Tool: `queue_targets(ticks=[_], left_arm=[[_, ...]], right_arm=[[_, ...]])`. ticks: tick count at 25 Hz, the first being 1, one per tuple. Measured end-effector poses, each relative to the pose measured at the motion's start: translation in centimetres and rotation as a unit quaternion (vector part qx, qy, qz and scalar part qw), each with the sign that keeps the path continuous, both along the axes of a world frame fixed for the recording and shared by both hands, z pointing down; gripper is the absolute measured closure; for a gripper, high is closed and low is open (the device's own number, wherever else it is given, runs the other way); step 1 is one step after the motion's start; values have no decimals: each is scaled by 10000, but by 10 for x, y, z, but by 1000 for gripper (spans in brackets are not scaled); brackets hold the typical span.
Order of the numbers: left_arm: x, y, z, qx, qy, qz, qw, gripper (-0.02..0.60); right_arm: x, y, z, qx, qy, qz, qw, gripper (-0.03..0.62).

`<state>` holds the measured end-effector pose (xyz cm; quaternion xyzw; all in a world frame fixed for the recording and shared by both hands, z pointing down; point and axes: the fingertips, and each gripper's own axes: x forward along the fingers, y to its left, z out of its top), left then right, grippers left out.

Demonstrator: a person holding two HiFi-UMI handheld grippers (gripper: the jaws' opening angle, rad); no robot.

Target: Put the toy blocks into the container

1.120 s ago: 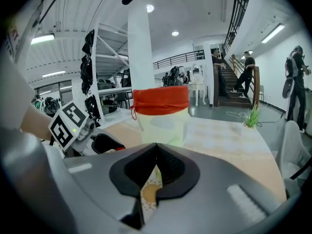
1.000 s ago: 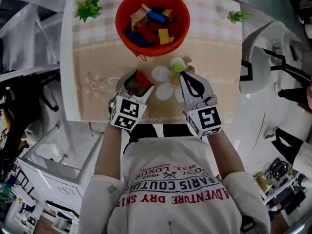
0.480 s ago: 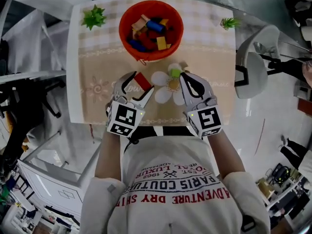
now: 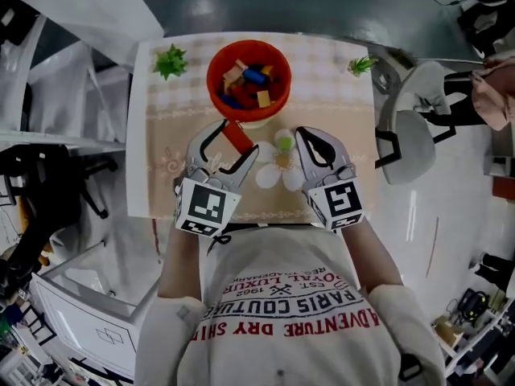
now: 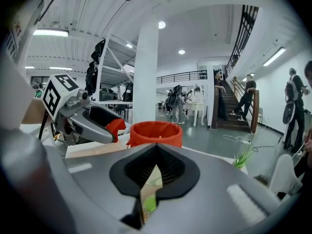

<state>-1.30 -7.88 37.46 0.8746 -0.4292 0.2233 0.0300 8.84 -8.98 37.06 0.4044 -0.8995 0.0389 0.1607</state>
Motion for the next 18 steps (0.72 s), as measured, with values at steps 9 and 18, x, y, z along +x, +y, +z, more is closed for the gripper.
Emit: queue_targets(ticks=[9, 18], left_arm=[[0, -43, -39, 485, -94, -69, 9988, 264], [8, -95, -27, 237, -86, -248, 9994, 264]], right_arm=[[11, -23, -32, 392, -88, 78, 9992, 592], [16, -38, -40, 442, -113, 44, 9989, 592]])
